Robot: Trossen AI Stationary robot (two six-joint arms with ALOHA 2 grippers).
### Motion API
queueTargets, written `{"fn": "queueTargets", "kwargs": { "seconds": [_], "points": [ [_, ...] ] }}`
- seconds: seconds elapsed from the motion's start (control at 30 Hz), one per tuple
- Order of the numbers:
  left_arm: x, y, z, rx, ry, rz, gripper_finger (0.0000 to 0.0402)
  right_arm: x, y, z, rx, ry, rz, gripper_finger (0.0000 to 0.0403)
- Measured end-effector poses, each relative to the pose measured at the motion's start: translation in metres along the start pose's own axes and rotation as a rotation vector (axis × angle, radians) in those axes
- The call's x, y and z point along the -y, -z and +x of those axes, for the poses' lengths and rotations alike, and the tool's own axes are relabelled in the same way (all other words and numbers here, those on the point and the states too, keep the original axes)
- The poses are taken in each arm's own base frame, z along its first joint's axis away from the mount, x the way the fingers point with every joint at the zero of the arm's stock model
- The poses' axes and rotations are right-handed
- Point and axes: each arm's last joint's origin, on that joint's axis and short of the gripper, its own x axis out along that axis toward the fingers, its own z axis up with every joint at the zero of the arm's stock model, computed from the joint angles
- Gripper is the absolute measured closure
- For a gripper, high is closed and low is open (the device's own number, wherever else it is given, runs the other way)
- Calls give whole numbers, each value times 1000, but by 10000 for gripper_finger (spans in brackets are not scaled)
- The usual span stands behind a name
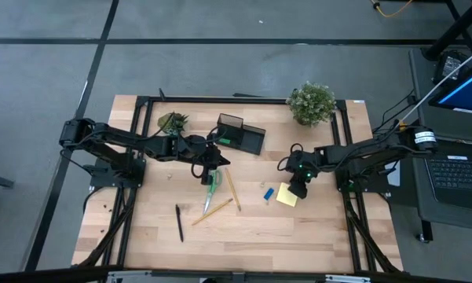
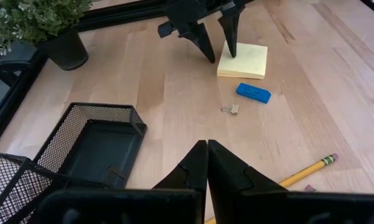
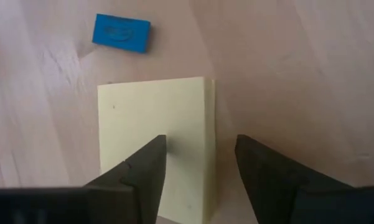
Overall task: Pick and place office supplies into organizer
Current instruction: Put the sticky notes into the desk organizer
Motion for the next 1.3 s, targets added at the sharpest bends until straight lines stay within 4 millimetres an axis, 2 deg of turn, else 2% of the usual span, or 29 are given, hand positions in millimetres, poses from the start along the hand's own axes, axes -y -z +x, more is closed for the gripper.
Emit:
{"fn": "queueTargets", "kwargs": {
  "seconds": [0.23,0.4,0.5,0.77,1.3],
  "points": [
    [0,0,0,-1,-7,0,394,0,0,1,-10,-6,-22,210],
    [0,0,0,-2,-9,0,396,2,1,6,-43,5,-65,234],
    [0,0,0,-2,-9,0,399,4,1,9,-59,11,-86,267],
    [-1,0,0,-7,-41,0,396,3,1,12,-77,-23,-105,388],
    [-2,0,0,-11,-56,32,400,2,-2,13,-14,-23,-102,401]
  ]
}}
